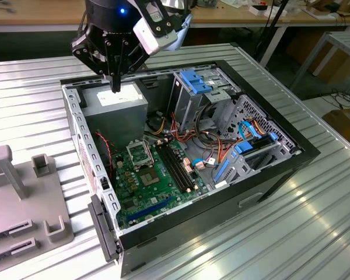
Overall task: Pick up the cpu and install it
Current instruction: 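Reach for the cpu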
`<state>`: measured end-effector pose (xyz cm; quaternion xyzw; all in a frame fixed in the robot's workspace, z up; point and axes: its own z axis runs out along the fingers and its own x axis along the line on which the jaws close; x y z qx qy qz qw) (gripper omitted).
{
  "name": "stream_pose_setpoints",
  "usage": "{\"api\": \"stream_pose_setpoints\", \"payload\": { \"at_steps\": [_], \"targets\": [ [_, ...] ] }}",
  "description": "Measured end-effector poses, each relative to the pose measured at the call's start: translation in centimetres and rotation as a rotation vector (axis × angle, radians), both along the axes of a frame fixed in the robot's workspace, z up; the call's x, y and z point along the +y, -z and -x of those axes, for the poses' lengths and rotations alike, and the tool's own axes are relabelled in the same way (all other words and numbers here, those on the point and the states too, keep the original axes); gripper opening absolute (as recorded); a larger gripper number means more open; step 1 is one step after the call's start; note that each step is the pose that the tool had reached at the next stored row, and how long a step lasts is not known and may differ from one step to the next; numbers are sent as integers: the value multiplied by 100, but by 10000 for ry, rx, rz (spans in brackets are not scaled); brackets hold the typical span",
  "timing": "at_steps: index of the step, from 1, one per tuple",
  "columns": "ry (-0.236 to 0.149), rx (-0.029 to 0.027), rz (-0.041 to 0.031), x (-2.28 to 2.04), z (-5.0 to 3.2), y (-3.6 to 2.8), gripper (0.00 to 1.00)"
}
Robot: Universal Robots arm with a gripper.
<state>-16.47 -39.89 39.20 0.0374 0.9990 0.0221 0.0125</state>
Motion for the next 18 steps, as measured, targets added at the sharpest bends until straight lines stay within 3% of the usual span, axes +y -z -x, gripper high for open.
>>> {"api": "stream_pose_setpoints", "payload": {
  "at_steps": [18],
  "targets": [
    [0,0,0,0,75,3,11]
  ]
}}
